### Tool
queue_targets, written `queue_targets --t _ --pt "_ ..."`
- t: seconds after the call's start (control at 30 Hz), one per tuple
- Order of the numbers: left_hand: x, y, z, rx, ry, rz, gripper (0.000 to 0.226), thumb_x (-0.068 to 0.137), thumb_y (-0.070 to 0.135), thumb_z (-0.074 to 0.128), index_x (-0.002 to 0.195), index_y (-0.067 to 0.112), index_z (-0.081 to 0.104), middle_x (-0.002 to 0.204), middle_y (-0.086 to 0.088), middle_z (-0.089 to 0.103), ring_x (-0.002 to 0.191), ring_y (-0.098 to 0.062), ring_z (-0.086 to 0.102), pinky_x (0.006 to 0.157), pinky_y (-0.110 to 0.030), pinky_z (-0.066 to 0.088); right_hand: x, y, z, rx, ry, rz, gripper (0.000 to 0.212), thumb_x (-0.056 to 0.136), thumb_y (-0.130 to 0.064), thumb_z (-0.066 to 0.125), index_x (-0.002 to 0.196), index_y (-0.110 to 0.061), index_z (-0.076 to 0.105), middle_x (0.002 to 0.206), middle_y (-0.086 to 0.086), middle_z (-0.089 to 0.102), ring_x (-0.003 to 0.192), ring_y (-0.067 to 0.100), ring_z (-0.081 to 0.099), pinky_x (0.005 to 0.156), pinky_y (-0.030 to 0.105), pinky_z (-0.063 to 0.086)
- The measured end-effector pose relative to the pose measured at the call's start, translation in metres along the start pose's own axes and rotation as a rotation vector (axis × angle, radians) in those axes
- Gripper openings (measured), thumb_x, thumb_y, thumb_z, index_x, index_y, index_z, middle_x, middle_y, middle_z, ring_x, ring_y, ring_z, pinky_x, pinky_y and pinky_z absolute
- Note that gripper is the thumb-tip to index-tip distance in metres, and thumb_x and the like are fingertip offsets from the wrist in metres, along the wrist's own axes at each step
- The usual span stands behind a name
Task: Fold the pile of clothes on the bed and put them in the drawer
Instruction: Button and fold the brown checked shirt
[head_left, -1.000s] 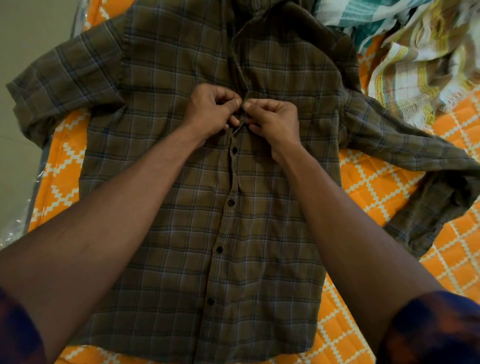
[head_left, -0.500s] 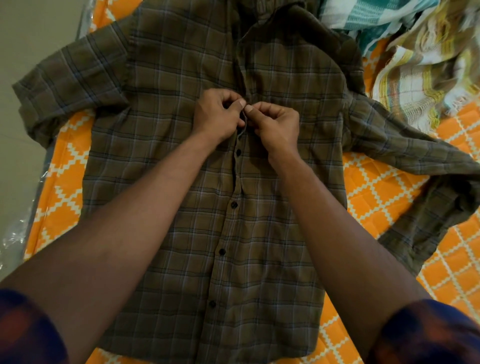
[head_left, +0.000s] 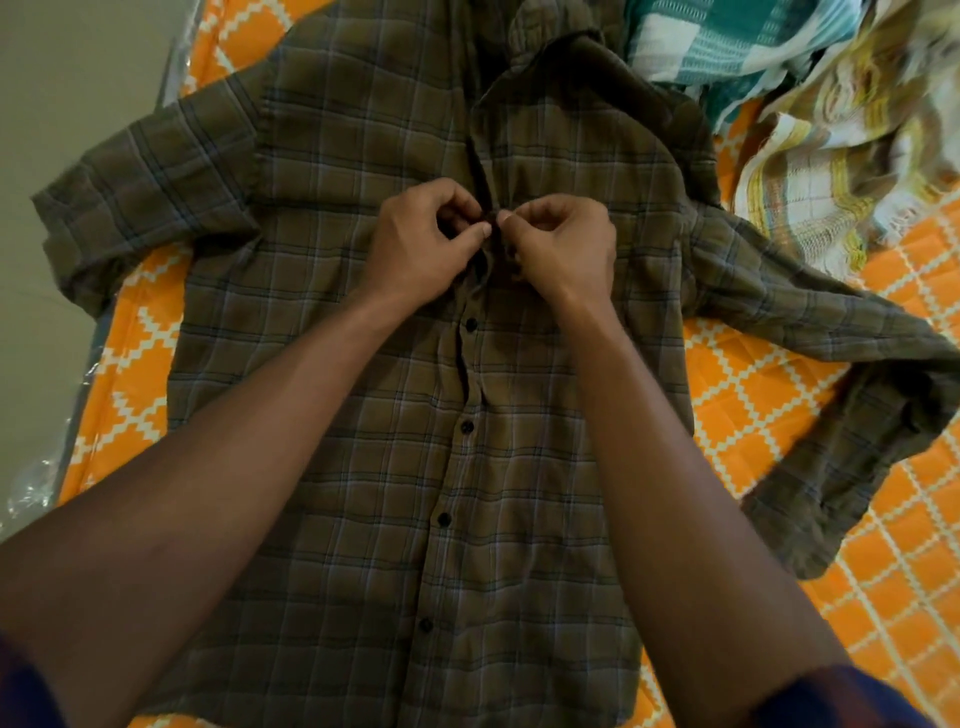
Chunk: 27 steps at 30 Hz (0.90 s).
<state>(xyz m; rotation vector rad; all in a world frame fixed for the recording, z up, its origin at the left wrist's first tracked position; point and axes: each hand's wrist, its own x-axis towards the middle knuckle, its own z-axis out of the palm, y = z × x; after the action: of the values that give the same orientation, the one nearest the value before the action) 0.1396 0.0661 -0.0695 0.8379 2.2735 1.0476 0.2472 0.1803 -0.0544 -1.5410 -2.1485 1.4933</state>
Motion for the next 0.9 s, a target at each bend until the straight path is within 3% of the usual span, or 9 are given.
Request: queue_targets --t 0.07,0.13,0.23,0.33,0.43,0.53,0.6,0.77,0.9 --pt "0.002 -0.001 -0.008 0.012 0.012 0.028 0.022 0.09 0.025 0.072 0.111 0.016 0.07 0.091 0.009 0.067 0.068 0.003 0.059 0.062 -0.008 0.048 -0.008 -0.007 0.006 -0.051 0.193 -0.143 0.02 0.085 -0.045 0.075 0.092 -0.026 0.075 0.075 -0.013 0.069 0.071 -0.001 0.065 0.063 0.016 0.052" --pt "0.006 -0.001 -0.017 0.074 0.038 0.094 0.025 0.091 0.023 0.069 0.114 0.014 0.071 0.098 0.007 0.065 0.077 0.002 0.057 0.068 -0.004 0.044 -0.008 -0.017 0.014 -0.091 0.254 -0.259 0.029 0.083 -0.049 0.075 0.099 -0.024 0.073 0.084 -0.014 0.066 0.077 0.0 0.061 0.066 0.015 0.049" --pt "0.016 0.0 -0.027 0.186 0.073 0.178 0.026 0.091 0.019 0.065 0.115 0.011 0.071 0.104 -0.003 0.065 0.092 -0.007 0.058 0.075 -0.003 0.039 0.003 -0.032 0.023 -0.254 0.211 -0.374 0.032 0.085 -0.047 0.072 0.107 -0.023 0.071 0.095 -0.01 0.063 0.083 0.002 0.055 0.07 0.015 0.045" --pt "0.029 0.007 -0.03 0.255 0.029 0.225 0.035 0.09 0.026 0.064 0.123 0.012 0.067 0.112 -0.007 0.06 0.096 -0.012 0.057 0.079 -0.017 0.044 0.017 -0.042 0.018 -0.303 0.13 -0.398 0.014 0.092 -0.03 0.065 0.095 -0.021 0.076 0.085 -0.011 0.066 0.077 0.001 0.059 0.072 0.024 0.056" --pt "0.038 0.008 -0.024 0.321 -0.009 0.223 0.043 0.092 0.037 0.064 0.129 0.015 0.063 0.117 -0.006 0.054 0.097 -0.011 0.052 0.077 -0.023 0.042 0.03 -0.037 0.007 -0.124 0.14 -0.198 0.013 0.09 -0.027 0.067 0.088 -0.024 0.08 0.079 -0.01 0.072 0.077 0.005 0.068 0.075 0.032 0.06" --pt "0.041 0.005 -0.016 0.358 0.027 0.151 0.036 0.091 0.04 0.066 0.12 0.018 0.065 0.115 -0.004 0.052 0.096 -0.013 0.053 0.073 -0.025 0.041 0.031 -0.016 -0.001 0.17 0.257 0.064 0.015 0.087 -0.023 0.07 0.076 -0.022 0.079 0.068 -0.005 0.072 0.071 0.013 0.072 0.074 0.042 0.063" --pt "0.041 0.003 -0.012 0.355 0.039 0.136 0.032 0.09 0.037 0.069 0.115 0.018 0.065 0.114 -0.004 0.051 0.097 -0.017 0.056 0.072 -0.028 0.043 0.023 -0.003 -0.001 0.349 0.251 0.163 0.016 0.09 -0.015 0.07 0.076 -0.018 0.078 0.064 -0.003 0.071 0.065 0.013 0.071 0.073 0.04 0.063" --pt "0.035 0.002 -0.011 0.355 0.038 0.175 0.036 0.09 0.032 0.069 0.122 0.018 0.063 0.116 -0.007 0.05 0.092 -0.015 0.055 0.073 -0.031 0.051 0.018 0.004 0.008 0.333 0.244 0.142 0.006 0.088 -0.017 0.073 0.085 -0.018 0.078 0.073 -0.002 0.075 0.073 0.013 0.074 0.075 0.043 0.064" --pt "0.032 0.004 -0.009 0.444 0.022 0.274 0.048 0.091 0.026 0.067 0.138 0.021 0.054 0.128 -0.01 0.047 0.104 -0.021 0.057 0.078 -0.029 0.052 0.023 -0.001 0.008 0.302 0.224 0.094 0.014 0.081 -0.02 0.072 0.092 -0.025 0.079 0.076 -0.004 0.076 0.077 0.015 0.074 0.076 0.046 0.063"
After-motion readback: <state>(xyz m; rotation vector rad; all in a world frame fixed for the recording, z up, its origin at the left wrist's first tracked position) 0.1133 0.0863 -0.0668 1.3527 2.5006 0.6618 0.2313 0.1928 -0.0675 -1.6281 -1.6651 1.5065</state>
